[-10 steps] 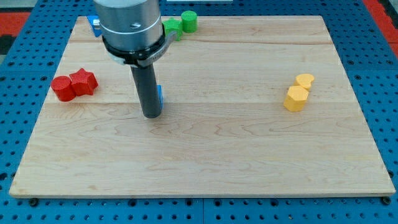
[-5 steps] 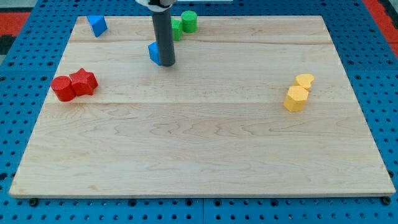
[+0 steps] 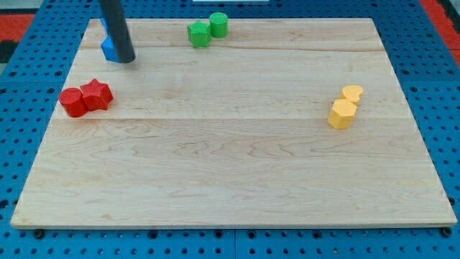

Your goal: Move the blue cube into the blue triangle

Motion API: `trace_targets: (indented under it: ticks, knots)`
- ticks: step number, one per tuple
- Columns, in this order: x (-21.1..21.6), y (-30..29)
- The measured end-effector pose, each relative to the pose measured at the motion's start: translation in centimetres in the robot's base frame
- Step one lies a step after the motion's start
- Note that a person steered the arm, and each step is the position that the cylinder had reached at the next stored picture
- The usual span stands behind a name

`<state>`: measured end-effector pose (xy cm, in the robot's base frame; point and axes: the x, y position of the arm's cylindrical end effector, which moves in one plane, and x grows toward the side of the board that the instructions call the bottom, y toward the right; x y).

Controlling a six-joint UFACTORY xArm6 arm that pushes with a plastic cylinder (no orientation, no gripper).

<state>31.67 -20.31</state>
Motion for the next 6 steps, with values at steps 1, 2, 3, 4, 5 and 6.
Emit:
trace_targets:
  ticks: [1, 2, 3, 4, 5, 6]
  knots:
    - [-0.7, -3.5]
    - [-2.4, -3.6]
    - [-2.6, -3.6]
    - [-2.3, -3.6]
    - [-2.3, -3.6]
    - [0.3, 0.3]
